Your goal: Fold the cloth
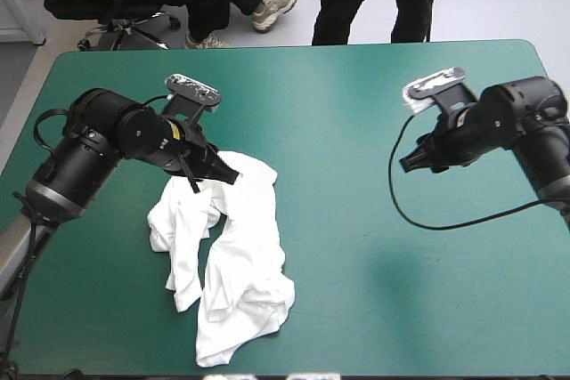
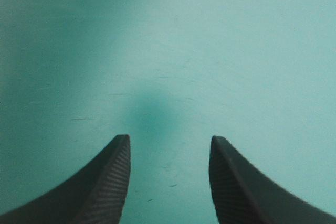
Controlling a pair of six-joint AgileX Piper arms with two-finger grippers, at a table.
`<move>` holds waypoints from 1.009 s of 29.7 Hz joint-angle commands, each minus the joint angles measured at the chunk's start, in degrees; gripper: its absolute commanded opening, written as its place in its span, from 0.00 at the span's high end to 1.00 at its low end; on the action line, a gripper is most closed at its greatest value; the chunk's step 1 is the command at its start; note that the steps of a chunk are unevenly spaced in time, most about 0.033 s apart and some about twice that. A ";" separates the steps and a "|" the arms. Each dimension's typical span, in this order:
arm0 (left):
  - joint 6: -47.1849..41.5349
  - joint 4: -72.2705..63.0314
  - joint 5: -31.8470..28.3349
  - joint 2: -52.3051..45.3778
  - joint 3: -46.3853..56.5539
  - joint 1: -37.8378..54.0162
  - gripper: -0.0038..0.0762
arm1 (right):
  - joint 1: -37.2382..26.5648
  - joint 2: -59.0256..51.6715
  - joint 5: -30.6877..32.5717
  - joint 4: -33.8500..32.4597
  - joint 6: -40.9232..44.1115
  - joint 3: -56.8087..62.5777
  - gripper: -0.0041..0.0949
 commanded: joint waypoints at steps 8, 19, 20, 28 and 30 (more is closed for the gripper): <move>-0.25 -0.01 3.37 -1.74 -1.85 -0.30 0.66 | -22.29 -2.09 -3.84 1.77 -0.24 -2.89 0.52; 0.57 5.58 2.93 0.84 -1.85 -0.20 0.59 | -28.80 -2.09 -4.43 4.87 0.59 -2.89 0.52; 0.70 5.58 2.50 1.81 -1.85 -0.20 0.55 | -28.80 -2.09 -4.43 4.87 0.59 -2.89 0.52; 0.82 3.57 -1.68 11.17 -1.85 -0.20 0.33 | -28.80 -2.09 -5.81 4.77 0.59 -2.89 0.52; 0.82 2.30 -1.68 13.49 -1.85 -0.20 0.33 | -28.80 -2.09 -5.95 4.77 0.59 -2.89 0.52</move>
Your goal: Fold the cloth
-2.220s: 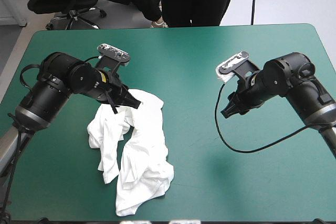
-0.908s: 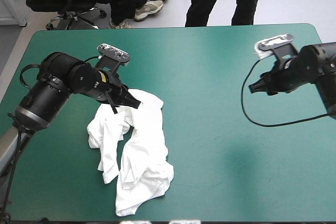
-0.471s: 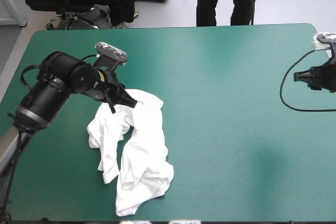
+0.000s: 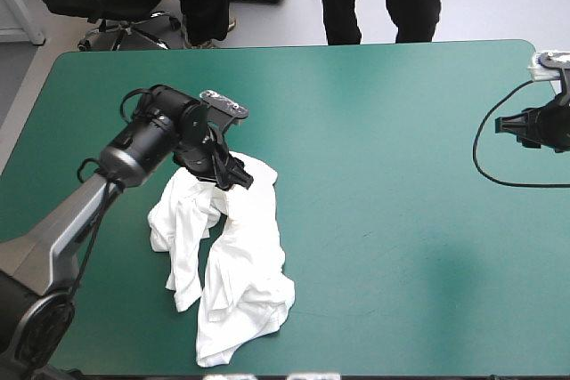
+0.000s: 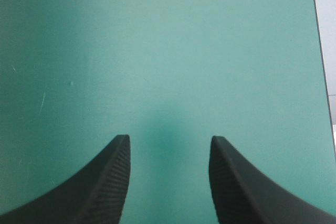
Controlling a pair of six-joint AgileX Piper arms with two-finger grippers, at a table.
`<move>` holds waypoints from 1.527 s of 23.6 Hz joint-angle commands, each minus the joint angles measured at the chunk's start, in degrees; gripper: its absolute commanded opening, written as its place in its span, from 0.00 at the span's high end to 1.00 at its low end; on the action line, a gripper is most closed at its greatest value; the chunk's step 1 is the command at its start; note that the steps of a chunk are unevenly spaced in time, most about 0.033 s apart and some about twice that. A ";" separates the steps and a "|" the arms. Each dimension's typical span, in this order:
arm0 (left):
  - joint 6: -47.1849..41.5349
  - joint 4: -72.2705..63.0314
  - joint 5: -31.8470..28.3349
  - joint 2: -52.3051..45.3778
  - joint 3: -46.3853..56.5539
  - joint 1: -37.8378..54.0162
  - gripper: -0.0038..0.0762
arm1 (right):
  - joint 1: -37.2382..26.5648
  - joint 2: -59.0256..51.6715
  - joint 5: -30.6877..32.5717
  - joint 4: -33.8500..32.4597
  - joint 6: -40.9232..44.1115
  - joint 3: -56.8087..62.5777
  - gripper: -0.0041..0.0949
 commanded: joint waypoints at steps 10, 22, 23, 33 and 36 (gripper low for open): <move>1.20 -4.40 -4.70 10.64 -1.85 -0.20 0.33 | -0.27 -2.20 -2.60 0.24 -0.09 -1.90 0.52; 1.65 -7.31 -5.49 16.47 0.45 -0.20 0.97 | -0.27 -2.21 -3.01 2.30 -0.43 -1.90 0.52; 2.43 -7.42 -5.61 16.47 0.45 -0.20 0.97 | -0.27 -2.21 -3.01 2.30 -0.43 -1.90 0.52; 9.16 -17.50 -7.49 16.83 -10.04 -4.68 0.97 | -0.27 -2.21 -2.99 3.79 -1.16 -1.90 0.52; 9.16 -17.72 -7.37 18.10 -12.88 -6.67 0.97 | -0.27 -2.21 -2.99 3.71 -1.16 -1.90 0.52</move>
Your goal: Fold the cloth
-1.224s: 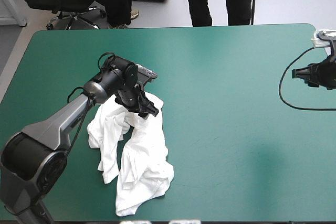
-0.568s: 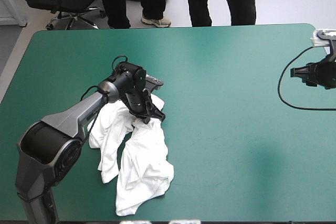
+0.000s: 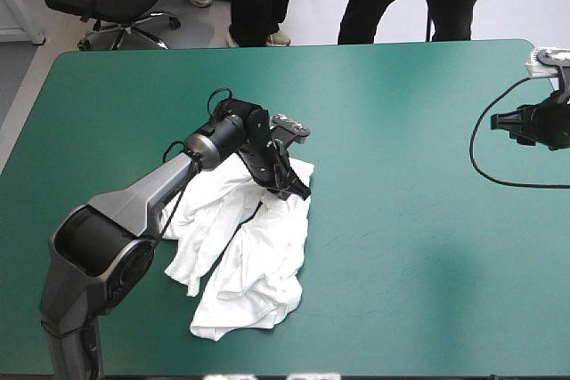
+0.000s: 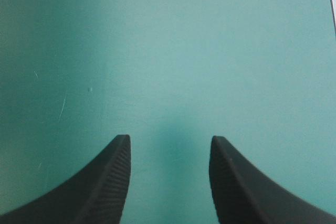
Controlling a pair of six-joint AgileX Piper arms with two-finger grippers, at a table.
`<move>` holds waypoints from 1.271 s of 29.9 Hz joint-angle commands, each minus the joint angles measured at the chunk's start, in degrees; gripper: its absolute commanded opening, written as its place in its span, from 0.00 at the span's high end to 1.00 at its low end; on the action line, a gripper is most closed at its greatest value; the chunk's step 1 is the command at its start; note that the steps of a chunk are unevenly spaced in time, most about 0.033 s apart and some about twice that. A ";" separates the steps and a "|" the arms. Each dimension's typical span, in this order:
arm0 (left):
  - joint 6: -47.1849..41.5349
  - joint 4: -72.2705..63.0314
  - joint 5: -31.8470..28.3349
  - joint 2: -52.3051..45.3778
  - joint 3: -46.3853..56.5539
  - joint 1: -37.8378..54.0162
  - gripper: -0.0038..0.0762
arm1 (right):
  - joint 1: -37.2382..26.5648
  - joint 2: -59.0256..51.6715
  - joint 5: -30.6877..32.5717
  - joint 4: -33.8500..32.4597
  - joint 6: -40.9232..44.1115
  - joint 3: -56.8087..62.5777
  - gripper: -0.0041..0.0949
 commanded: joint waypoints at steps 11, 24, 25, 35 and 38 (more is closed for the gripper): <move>0.83 -5.28 -0.54 2.23 -10.91 -9.24 0.97 | -0.27 -1.84 -2.35 0.74 -0.64 -1.90 0.52; 1.04 -7.16 -0.56 2.42 -11.71 -10.20 0.94 | -0.27 -1.84 -2.35 0.74 -1.06 -1.90 0.52; 1.17 -7.02 -0.28 2.42 -11.71 -10.20 0.89 | -0.27 -1.84 -2.35 0.74 -1.06 -1.90 0.52; -1.00 -6.24 7.73 -3.19 -12.33 -5.64 0.24 | -0.27 -1.84 -2.35 0.74 -2.00 -1.90 0.52; -1.00 -2.80 8.07 -10.11 -12.33 -3.95 0.26 | -0.27 -1.84 -2.35 0.74 -2.17 -1.90 0.52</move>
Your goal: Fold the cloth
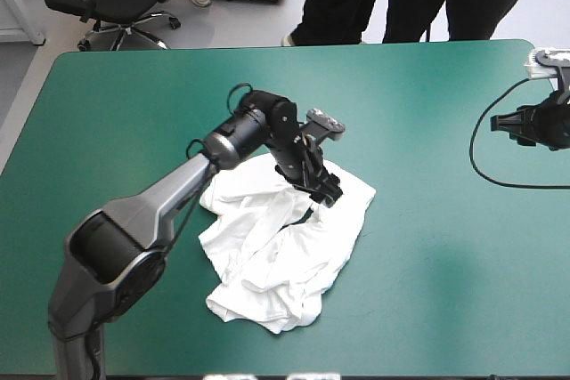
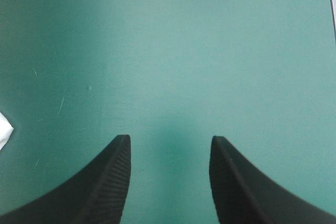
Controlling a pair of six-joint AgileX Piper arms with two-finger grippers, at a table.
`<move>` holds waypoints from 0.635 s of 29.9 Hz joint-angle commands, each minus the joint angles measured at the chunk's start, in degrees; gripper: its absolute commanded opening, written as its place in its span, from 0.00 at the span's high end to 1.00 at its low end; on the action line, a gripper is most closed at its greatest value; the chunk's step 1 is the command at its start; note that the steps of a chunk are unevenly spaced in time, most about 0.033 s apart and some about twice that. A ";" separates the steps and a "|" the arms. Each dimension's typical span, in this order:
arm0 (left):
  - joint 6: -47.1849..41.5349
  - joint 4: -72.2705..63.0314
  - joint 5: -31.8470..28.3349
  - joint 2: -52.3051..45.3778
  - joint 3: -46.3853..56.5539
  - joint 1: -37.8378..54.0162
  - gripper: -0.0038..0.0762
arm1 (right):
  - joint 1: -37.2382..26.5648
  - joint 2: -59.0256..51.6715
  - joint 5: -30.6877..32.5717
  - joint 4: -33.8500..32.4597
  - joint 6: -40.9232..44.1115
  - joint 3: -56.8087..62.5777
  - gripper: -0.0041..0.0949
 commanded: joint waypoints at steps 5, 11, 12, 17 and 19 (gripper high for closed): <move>-4.28 11.94 4.15 -21.78 -1.58 4.48 0.26 | -0.27 -1.84 -2.32 1.72 -1.99 -1.90 0.52; -6.48 18.89 4.04 -31.39 6.09 9.11 0.26 | 0.32 -1.84 -1.45 5.88 -4.39 -1.90 0.52; -6.48 18.89 4.04 -32.20 7.88 10.00 0.26 | 0.96 -1.84 -1.31 5.99 -5.06 -1.90 0.52; -6.48 19.06 2.39 -33.27 15.80 12.99 0.26 | 5.27 -1.84 0.09 4.47 -6.10 -1.90 0.52; -6.38 19.16 1.11 -32.63 18.68 13.93 0.26 | 7.20 -1.84 0.22 3.72 -6.10 -1.90 0.52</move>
